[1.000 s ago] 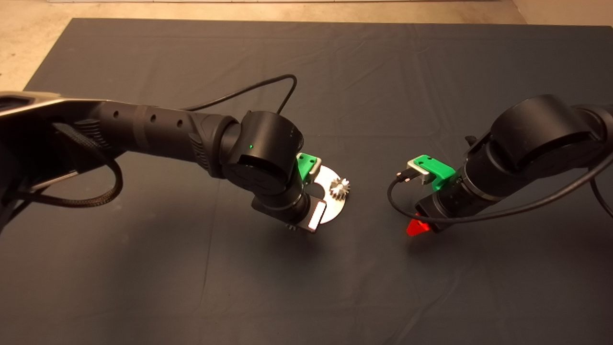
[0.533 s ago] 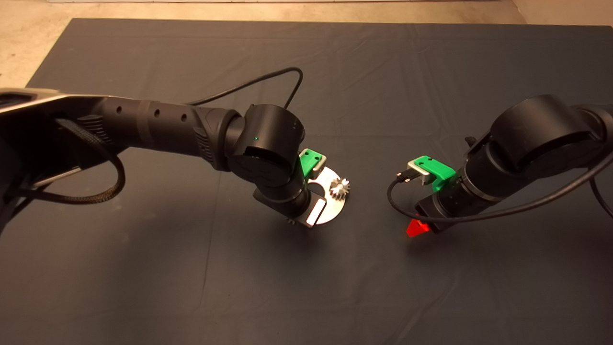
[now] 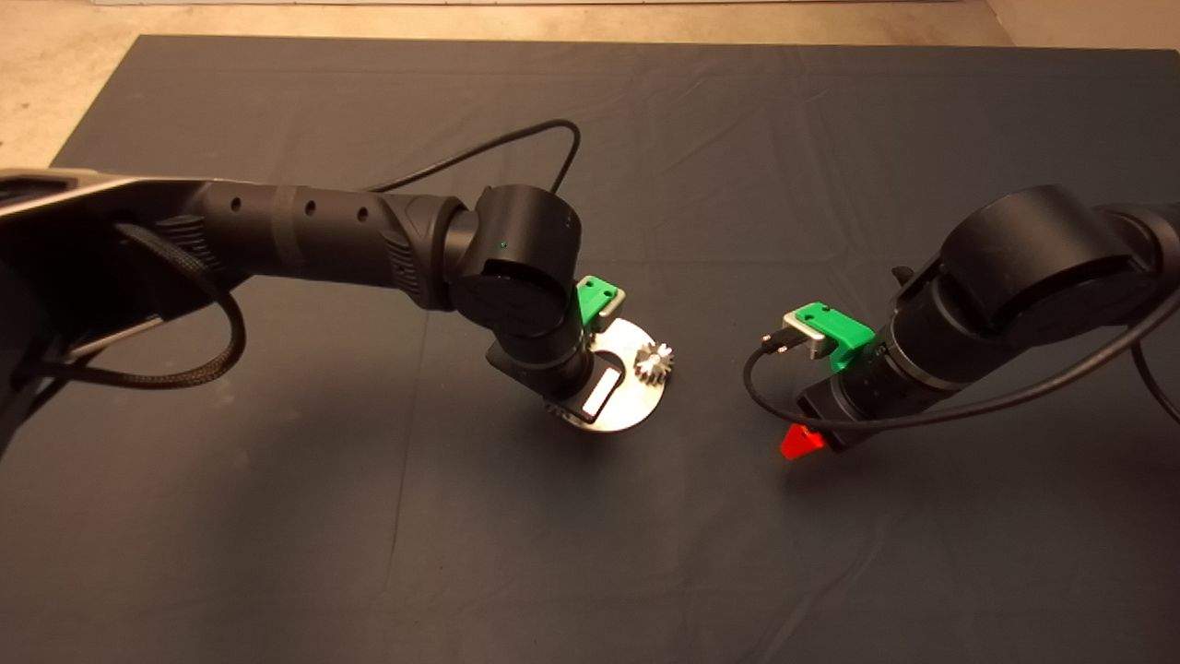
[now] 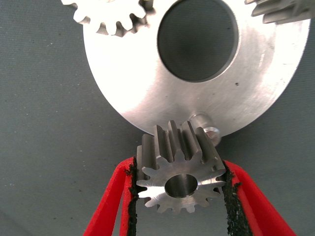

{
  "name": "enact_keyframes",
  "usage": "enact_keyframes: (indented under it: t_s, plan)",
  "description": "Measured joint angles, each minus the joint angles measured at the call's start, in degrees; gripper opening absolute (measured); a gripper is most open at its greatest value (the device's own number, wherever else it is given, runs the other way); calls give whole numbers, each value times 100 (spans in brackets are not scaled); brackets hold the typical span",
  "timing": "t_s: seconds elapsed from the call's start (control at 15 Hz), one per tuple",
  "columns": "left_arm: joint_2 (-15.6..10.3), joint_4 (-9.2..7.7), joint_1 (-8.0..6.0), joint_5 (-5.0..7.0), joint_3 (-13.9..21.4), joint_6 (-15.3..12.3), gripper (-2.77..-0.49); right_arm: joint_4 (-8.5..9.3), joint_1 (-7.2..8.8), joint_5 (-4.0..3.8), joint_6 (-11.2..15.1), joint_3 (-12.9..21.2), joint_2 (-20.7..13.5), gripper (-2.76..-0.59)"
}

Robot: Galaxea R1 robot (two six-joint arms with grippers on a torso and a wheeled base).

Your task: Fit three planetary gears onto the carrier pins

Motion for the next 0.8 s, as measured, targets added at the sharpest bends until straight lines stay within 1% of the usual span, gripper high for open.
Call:
enact_keyframes:
  t_s: [0.13, 0.27, 0.53, 0.67, 0.8]
  plan:
    - [0, -132, 2, 0, -79, 73, -233, 1, -1, 0, 1, 0, 0, -118]
    - [4, -201, 2, 0, -96, 140, -233, 0, -1, -1, 1, 0, 0, -118]
    - [78, -247, -3, 1, -132, 156, -233, 2, -1, 0, 1, 0, -2, -118]
    - [107, -302, -44, 0, -133, 156, -233, 0, -6, -1, 4, 0, -2, -118]
    - [155, -330, -98, 4, -142, 153, -233, 2, -65, 2, 4, 0, 0, -118]
